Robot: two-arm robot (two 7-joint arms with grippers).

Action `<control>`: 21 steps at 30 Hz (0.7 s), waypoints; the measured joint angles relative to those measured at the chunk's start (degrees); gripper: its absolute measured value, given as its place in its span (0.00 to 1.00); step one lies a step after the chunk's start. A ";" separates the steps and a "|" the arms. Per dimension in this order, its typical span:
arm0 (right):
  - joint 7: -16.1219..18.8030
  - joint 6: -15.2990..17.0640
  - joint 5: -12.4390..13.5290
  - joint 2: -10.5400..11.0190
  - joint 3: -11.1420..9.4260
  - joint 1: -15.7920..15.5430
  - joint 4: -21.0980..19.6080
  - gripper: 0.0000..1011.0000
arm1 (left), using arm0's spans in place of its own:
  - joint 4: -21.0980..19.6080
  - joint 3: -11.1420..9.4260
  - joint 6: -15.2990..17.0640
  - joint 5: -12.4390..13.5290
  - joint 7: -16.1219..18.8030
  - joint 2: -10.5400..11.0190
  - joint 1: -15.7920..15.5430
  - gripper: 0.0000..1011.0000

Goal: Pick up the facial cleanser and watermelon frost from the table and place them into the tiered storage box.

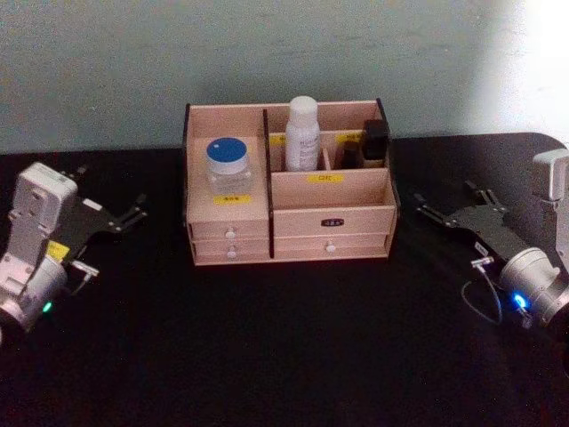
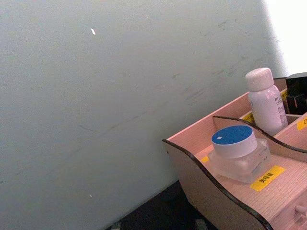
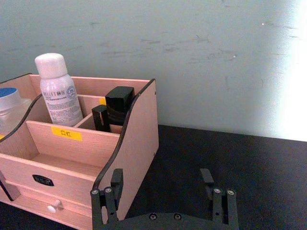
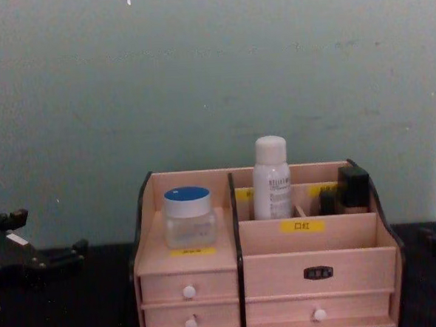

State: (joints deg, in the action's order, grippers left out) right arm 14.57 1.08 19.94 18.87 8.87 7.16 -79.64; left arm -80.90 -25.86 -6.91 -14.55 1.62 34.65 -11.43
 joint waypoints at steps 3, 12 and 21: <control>-0.01 -0.02 0.03 0.01 0.01 0.00 -0.02 0.99 | 0.00 0.00 0.00 0.00 0.00 0.00 0.00 0.99; -0.02 -0.09 0.12 0.07 0.04 0.00 -0.08 0.99 | 0.00 0.00 0.00 0.00 0.00 0.00 0.00 0.99; -0.02 -0.15 0.16 0.09 0.04 0.00 -0.12 0.99 | 0.00 0.00 0.00 0.00 0.00 0.00 0.00 0.99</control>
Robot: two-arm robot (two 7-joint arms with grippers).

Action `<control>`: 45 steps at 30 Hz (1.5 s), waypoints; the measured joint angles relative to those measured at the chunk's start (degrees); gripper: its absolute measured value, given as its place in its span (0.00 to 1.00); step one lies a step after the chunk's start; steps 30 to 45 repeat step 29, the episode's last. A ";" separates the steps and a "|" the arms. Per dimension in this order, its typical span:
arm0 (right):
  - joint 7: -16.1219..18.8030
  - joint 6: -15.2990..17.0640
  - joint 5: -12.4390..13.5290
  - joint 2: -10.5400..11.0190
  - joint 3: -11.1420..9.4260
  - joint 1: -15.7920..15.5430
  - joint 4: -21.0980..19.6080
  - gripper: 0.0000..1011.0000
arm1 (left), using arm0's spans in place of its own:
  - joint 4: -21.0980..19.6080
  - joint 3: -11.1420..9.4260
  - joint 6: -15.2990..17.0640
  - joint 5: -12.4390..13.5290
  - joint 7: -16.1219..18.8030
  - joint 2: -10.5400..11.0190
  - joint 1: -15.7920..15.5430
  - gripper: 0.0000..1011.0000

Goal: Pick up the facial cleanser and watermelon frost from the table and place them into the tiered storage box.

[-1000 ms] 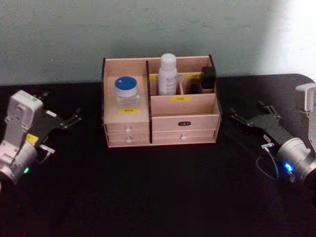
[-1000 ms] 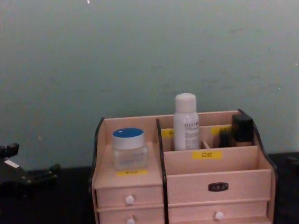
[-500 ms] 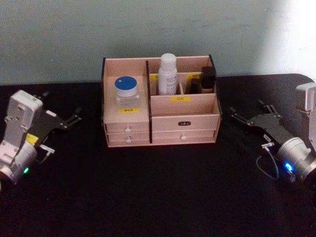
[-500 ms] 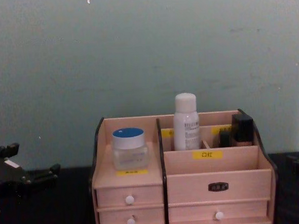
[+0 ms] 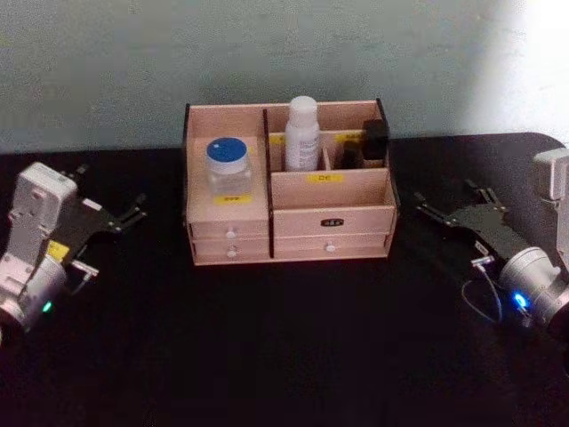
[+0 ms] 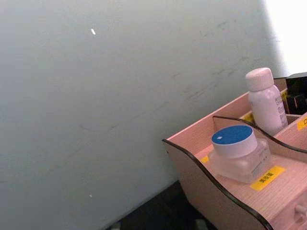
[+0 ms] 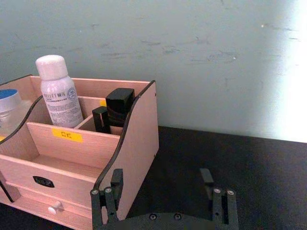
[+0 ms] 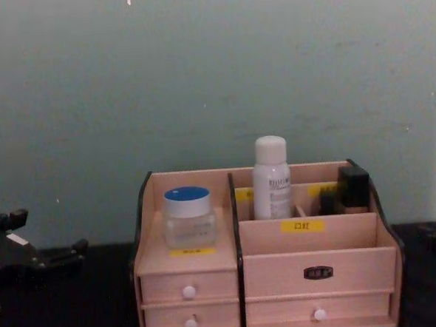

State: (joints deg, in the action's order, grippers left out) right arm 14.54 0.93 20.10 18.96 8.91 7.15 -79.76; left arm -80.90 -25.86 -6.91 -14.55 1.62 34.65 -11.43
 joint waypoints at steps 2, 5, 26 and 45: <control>0.00 -0.01 0.01 0.00 0.00 0.00 0.00 0.99 | 0.00 0.00 0.00 0.00 0.00 0.00 0.00 0.99; 0.00 0.00 0.03 0.00 0.00 0.00 0.00 0.99 | 0.00 0.00 0.00 0.00 0.00 0.00 0.00 0.99; 0.00 0.00 0.04 0.01 0.00 0.00 0.00 0.99 | 0.00 0.00 0.00 0.00 0.00 0.00 0.01 0.99; 0.00 0.00 0.04 0.00 0.00 0.00 0.00 0.99 | 0.00 0.00 0.00 0.00 0.00 0.00 0.00 0.99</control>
